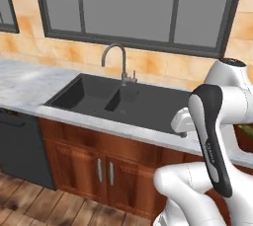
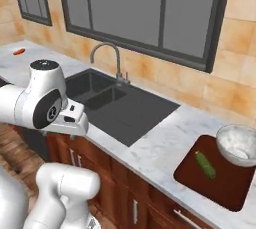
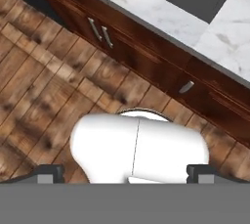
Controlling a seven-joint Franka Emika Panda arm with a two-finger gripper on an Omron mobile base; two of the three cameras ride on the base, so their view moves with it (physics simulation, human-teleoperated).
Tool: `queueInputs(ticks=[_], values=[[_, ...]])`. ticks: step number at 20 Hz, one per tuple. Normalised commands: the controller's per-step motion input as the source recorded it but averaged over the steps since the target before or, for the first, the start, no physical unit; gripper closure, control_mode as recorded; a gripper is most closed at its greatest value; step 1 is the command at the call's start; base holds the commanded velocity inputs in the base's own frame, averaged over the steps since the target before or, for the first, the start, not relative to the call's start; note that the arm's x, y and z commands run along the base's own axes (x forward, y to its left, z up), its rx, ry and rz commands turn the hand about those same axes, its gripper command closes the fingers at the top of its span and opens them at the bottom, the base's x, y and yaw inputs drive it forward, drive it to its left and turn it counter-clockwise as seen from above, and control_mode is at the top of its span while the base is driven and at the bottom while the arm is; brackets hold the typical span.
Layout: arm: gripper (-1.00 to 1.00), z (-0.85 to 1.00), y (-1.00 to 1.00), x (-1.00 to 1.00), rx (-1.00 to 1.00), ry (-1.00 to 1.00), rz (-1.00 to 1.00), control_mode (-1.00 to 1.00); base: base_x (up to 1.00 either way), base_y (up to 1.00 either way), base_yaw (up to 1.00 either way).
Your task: Place the two vegetables and bowl onto the tray for setting up a vegetable dip station.
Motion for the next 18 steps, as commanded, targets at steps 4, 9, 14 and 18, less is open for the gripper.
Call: queueInputs(ticks=[4,9,14,18], values=[[-1.0,0.0,0.0,0.0,0.0,0.0,0.0,1.0,0.14,0.96,0.12],[-1.0,0.0,0.0,0.0,0.0,0.0,0.0,1.0,0.41,1.0,0.0],[-1.0,0.0,0.0,0.0,0.0,0.0,0.0,1.0,0.55,1.0,0.0],[-1.0,0.0,0.0,0.0,0.0,0.0,0.0,1.0,0.54,1.0,0.0]])
